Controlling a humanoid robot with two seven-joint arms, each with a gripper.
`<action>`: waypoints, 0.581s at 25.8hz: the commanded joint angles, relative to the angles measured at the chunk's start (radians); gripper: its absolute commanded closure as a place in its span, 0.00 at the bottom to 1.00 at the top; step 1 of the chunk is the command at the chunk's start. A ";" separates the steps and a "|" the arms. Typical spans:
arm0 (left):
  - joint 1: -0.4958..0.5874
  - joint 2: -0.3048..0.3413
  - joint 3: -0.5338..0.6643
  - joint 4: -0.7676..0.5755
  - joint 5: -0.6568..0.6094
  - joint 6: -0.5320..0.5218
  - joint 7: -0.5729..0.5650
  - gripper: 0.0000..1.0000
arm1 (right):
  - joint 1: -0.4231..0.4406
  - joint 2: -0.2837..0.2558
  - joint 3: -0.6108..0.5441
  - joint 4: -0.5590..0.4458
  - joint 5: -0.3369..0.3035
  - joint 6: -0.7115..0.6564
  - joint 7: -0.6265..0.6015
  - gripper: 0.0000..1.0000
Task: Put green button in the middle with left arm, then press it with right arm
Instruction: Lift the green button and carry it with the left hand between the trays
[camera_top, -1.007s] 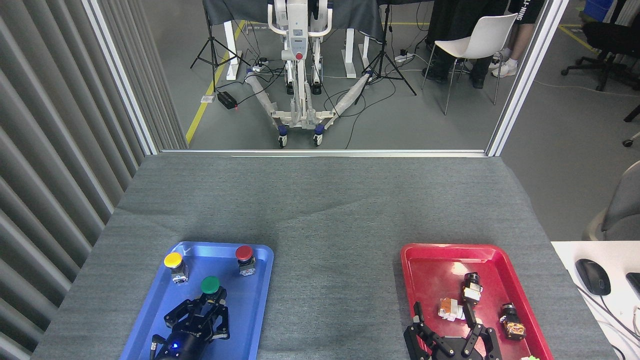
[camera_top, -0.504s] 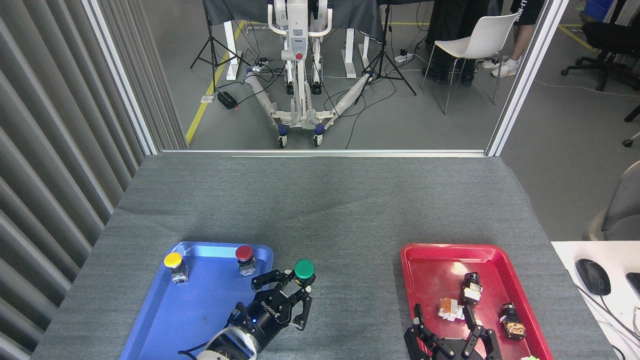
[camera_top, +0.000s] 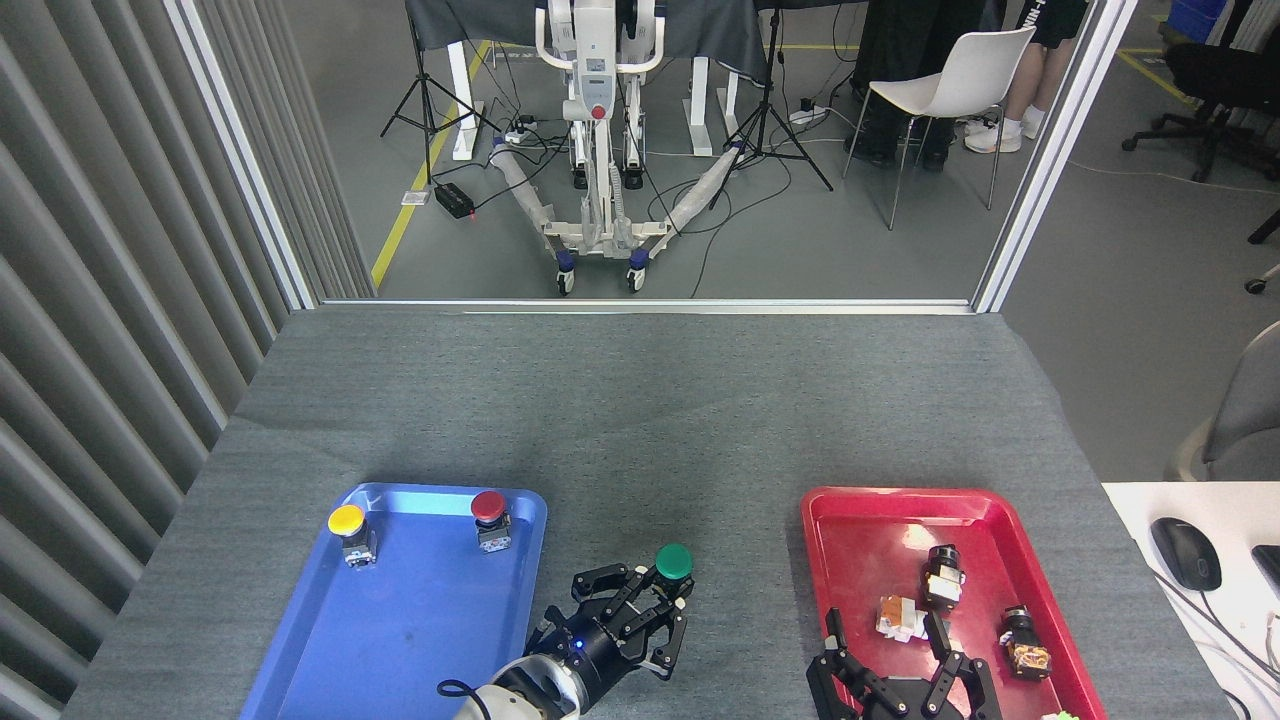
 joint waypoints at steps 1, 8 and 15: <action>-0.009 -0.007 -0.002 0.058 0.000 0.001 0.003 0.95 | -0.001 0.002 0.000 0.001 0.000 0.002 0.001 0.00; -0.011 -0.007 -0.002 0.066 0.002 0.001 0.005 0.84 | -0.003 0.002 0.000 0.004 -0.002 0.002 0.001 0.00; -0.011 -0.007 -0.014 0.087 0.005 -0.001 0.017 0.37 | -0.004 0.002 0.000 0.008 0.000 0.002 0.001 0.00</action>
